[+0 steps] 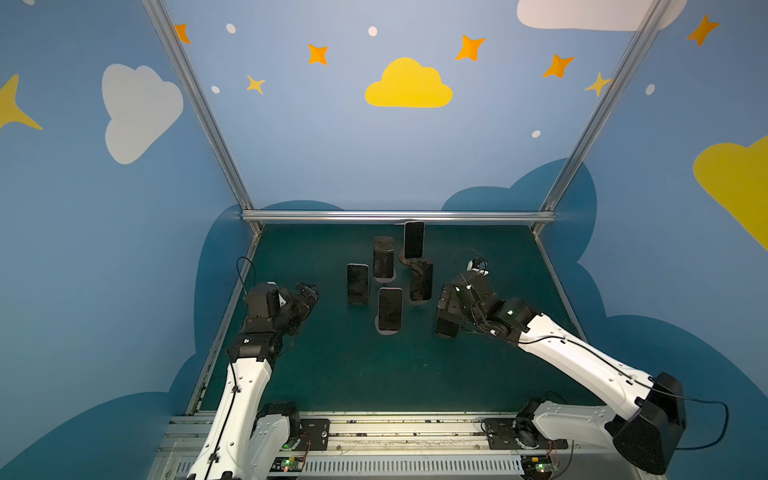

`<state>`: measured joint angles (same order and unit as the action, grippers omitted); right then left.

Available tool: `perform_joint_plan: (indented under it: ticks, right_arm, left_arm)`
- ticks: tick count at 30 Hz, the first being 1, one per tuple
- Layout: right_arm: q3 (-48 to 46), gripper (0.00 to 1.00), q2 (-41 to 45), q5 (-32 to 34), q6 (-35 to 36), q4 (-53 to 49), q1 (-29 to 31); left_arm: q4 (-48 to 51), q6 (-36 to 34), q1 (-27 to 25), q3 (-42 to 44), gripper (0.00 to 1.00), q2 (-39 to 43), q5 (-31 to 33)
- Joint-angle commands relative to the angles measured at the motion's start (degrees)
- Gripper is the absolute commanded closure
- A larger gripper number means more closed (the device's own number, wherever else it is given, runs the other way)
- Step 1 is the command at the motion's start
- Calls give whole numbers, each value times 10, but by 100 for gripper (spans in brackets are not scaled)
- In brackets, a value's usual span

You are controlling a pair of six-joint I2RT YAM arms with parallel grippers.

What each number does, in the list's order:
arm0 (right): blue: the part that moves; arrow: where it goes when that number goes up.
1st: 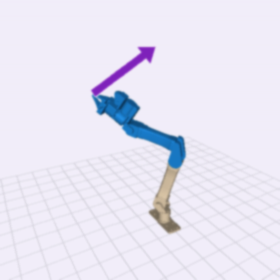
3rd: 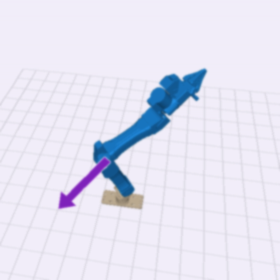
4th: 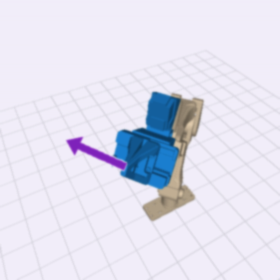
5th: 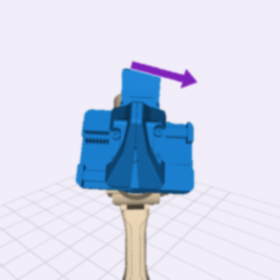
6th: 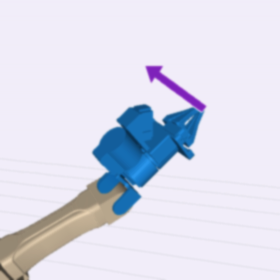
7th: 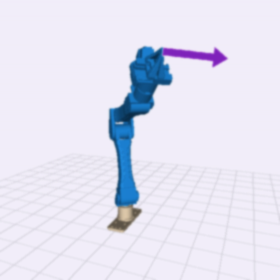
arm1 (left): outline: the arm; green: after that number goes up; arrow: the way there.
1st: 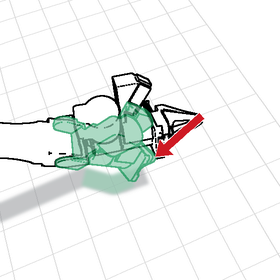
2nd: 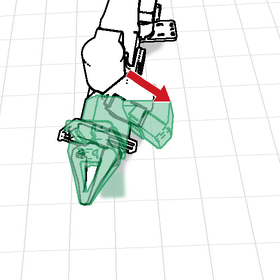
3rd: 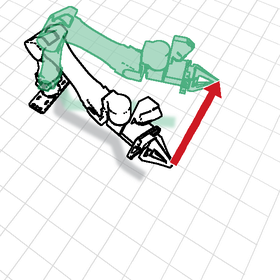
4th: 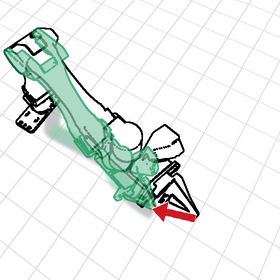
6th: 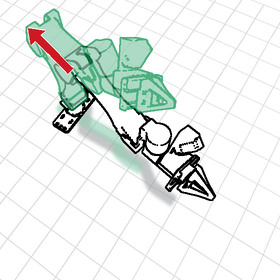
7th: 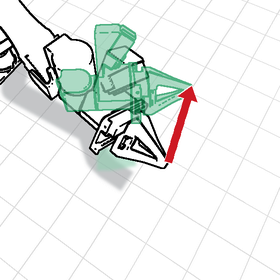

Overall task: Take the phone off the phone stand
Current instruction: 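Reach the right gripper to the light-blue phone and close on its top edge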

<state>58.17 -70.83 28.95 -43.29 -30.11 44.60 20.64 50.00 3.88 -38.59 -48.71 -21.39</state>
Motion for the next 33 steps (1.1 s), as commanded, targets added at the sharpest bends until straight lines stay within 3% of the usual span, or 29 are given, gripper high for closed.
perform_joint_plan:
  ticks: [1,33]
  right_arm:
    - [-6,2,-15,20,-18,13,5]
    - [-51,1,-72,41,-67,48,8]
  left_arm:
    - [-10,4,3,6,0,-2,-10]
    - [-32,23,10,11,0,-21,-45]
